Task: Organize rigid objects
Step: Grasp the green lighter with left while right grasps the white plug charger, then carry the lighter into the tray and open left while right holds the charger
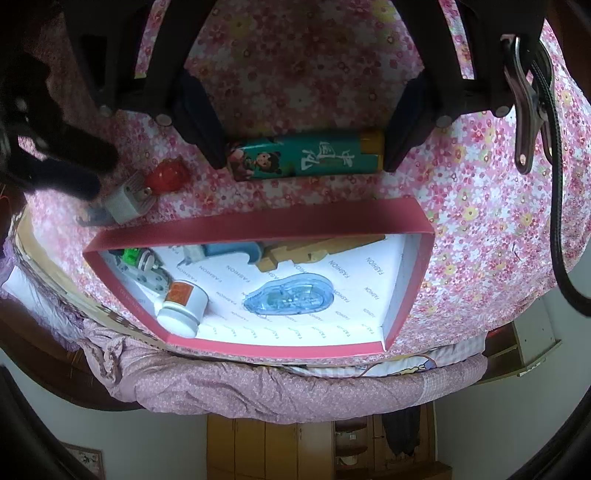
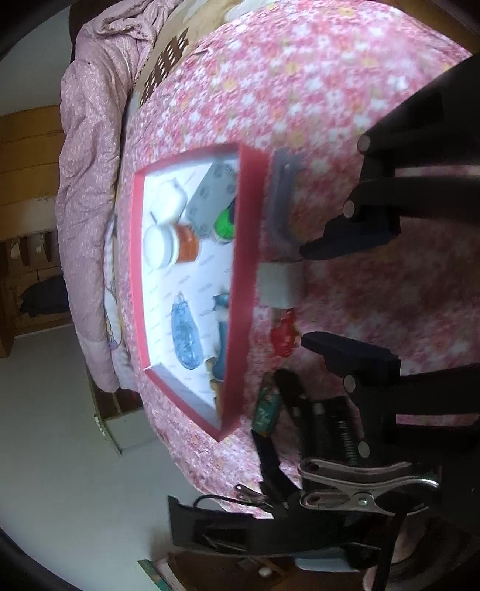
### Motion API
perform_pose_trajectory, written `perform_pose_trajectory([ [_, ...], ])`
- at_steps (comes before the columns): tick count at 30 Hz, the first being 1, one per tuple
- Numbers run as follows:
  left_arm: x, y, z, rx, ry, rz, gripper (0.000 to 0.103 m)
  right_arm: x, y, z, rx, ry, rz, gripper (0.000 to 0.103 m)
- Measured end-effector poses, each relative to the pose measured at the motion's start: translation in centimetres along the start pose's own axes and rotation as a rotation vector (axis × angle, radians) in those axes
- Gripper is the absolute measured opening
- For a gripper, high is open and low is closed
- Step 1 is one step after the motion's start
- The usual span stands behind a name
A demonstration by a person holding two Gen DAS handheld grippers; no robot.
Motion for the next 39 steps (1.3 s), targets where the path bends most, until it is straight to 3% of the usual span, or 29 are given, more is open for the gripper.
perform_pose_trajectory([
  [7, 0.0, -0.1, 0.0, 0.005, -0.001, 0.001, 0.087, 1.8, -1.3, 1.3, 0.027, 0.007, -0.037, 0.038],
  [9, 0.0, -0.1, 0.0, 0.004, -0.001, 0.001, 0.087, 1.8, -1.9, 1.1, 0.055, 0.008, -0.027, 0.031],
  [28, -0.4, 0.4, 0.1, -0.031, -0.006, -0.031, 0.085, -1.3, -1.9, 0.0, 0.097, -0.081, -0.012, 0.031],
  [39, -3.5, 0.4, 1.0, -0.004, -0.085, -0.064, 0.085, -1.8, -1.9, -0.7, 0.113, -0.086, 0.011, 0.031],
])
Point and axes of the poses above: each gripper's, at about its wrist camera, not at the fingertips, and x roughly the way its jaws point, y to its left, z to its top, the point moved 2 cm from there along x, roughly the way its jaws point, and after that the axes turned 14 degrees about z, right-handed, at the moved point
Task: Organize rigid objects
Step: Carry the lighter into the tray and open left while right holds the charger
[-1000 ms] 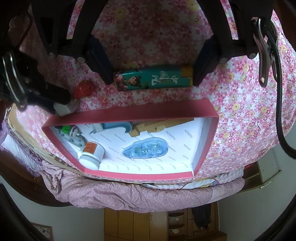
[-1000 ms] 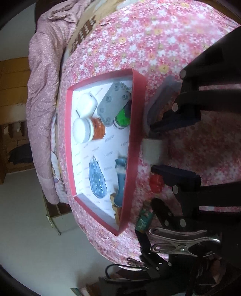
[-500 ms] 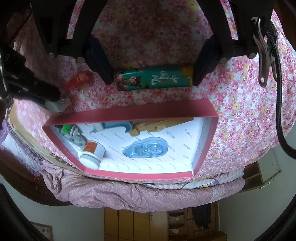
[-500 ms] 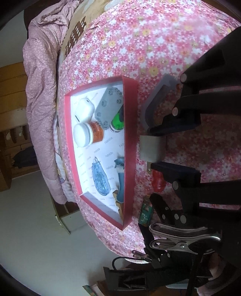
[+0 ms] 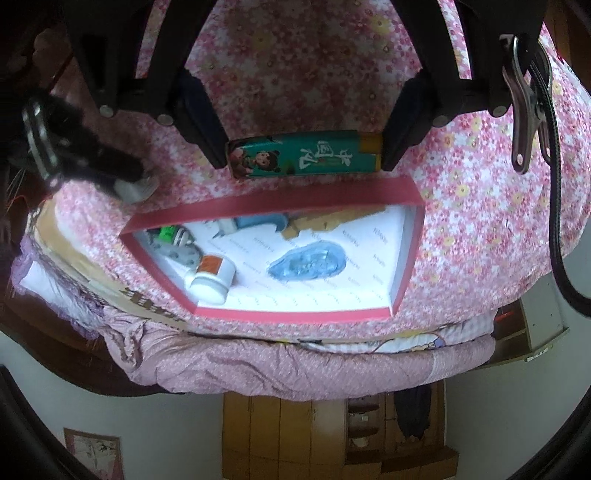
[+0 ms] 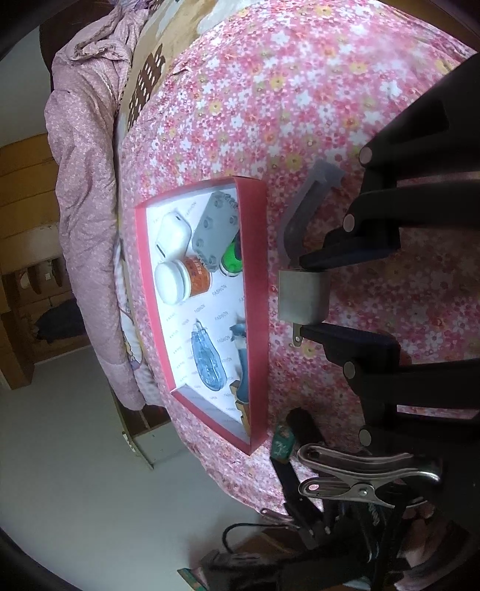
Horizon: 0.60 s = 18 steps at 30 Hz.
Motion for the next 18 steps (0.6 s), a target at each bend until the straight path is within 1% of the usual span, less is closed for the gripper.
perform_pose_trajectory([
  [9, 0.7, 1.1, 2.7, -0.028, -0.011, 0.024, 0.085, 0.0, -0.1, -0.4, 0.015, 0.0, 0.02, 0.031],
  [14, 2.4, 2.0, 4.3, -0.077, 0.002, 0.035, 0.085, 0.2, -0.2, -0.5, 0.019, 0.007, 0.023, 0.031],
  [18, 3.8, 2.3, 5.0, -0.098, 0.018, 0.035, 0.085, 0.2, -0.1, -0.4, 0.018, 0.006, 0.024, 0.031],
])
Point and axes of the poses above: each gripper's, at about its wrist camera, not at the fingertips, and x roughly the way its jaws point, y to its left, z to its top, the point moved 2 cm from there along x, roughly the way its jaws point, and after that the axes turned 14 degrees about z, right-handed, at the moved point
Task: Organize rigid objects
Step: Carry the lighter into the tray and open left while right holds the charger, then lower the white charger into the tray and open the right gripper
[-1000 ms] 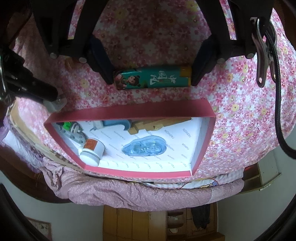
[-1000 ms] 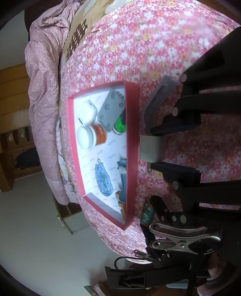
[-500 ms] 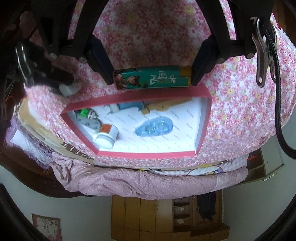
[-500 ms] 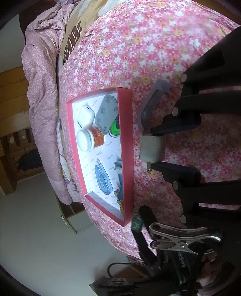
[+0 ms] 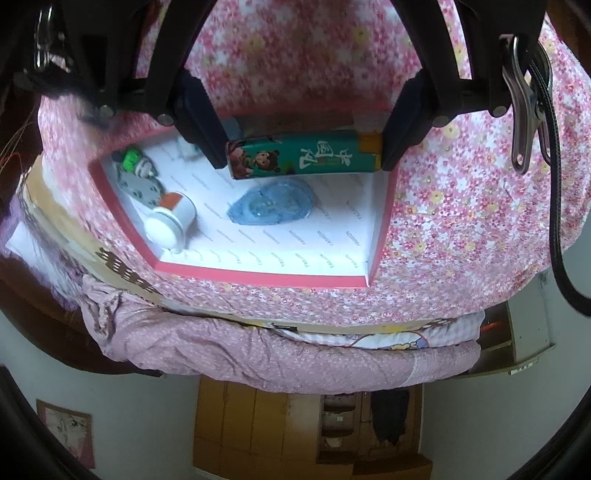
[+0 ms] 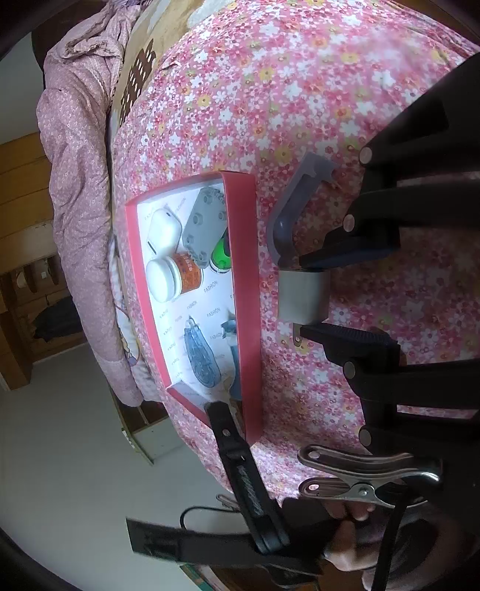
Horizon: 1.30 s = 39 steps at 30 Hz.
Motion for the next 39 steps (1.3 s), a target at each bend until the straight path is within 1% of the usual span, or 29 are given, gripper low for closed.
perform_pose_trajectory([
  [4, 1.2, -0.2, 0.0, 0.002, 0.025, 0.001, 0.085, 0.0, 0.0, 0.1, -0.002, -0.001, -0.001, 0.031],
  [8, 1.3, -0.8, -0.1, 0.04, 0.006, 0.024, 0.086, 0.0, -0.1, 0.4, 0.0, -0.006, -0.003, 0.031],
  [16, 1.4, -1.0, -0.4, 0.052, -0.001, 0.044, 0.086, 0.0, -0.1, 0.9, -0.008, -0.01, -0.003, 0.031],
  [26, 1.3, -1.2, -0.6, 0.058, -0.005, 0.053, 0.086, 1.1, 0.6, 3.8, -0.053, -0.029, -0.007, 0.032],
  [32, 1.3, -1.2, -0.6, 0.059, -0.006, 0.053, 0.086, 1.6, 1.3, 5.7, -0.08, -0.056, -0.019, 0.032],
  [39, 1.4, -1.2, -0.7, 0.059, -0.006, 0.053, 0.087, 3.3, 0.3, 6.9, -0.06, -0.039, -0.039, 0.032],
])
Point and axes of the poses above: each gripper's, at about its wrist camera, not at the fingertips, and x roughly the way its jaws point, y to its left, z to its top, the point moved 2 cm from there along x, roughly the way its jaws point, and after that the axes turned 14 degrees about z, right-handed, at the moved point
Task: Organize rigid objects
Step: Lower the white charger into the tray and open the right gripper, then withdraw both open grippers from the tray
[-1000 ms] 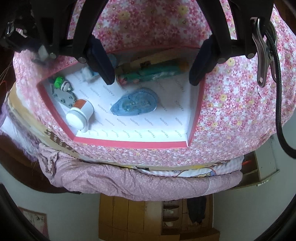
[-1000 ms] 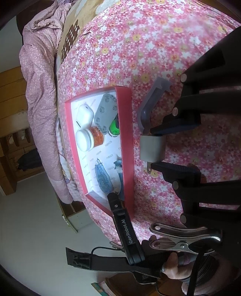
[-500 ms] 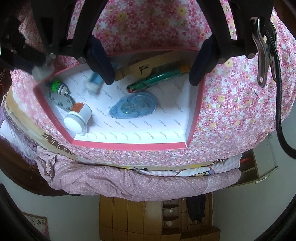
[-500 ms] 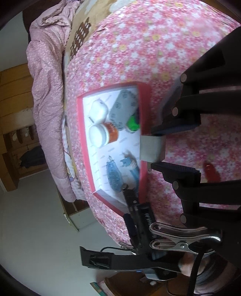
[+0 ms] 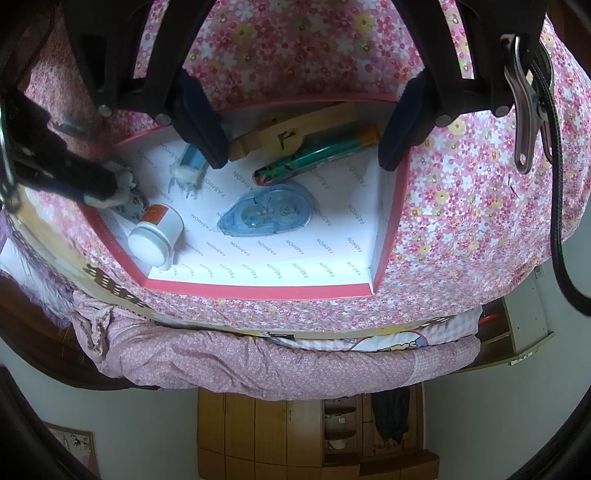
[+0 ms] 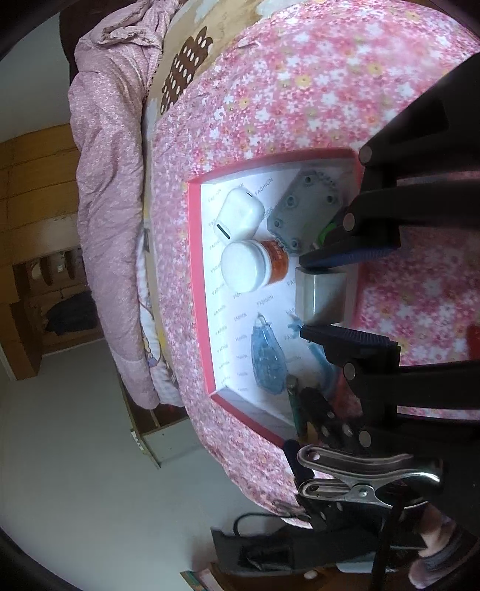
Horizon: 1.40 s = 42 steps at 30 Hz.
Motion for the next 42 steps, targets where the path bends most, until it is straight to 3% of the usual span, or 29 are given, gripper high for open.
perform_pose_trajectory([
  [5, 0.0, -0.1, -0.1, 0.001, 0.0, 0.0, 0.087, 0.1, -0.5, 0.5, 0.031, -0.009, -0.002, 0.033],
  [9, 0.1, 0.0, 0.0, 0.001, -0.001, 0.0, 0.087, -0.3, -0.5, 0.5, 0.029, -0.023, -0.021, 0.044],
  [28, -0.6, 1.1, 0.3, -0.047, -0.007, -0.007, 0.087, -1.4, 0.6, -0.9, 0.027, -0.003, 0.002, 0.045],
  [42, -4.1, 0.9, -0.4, 0.013, -0.036, -0.026, 0.087, -3.6, 1.2, -3.0, 0.024, 0.021, -0.001, 0.046],
])
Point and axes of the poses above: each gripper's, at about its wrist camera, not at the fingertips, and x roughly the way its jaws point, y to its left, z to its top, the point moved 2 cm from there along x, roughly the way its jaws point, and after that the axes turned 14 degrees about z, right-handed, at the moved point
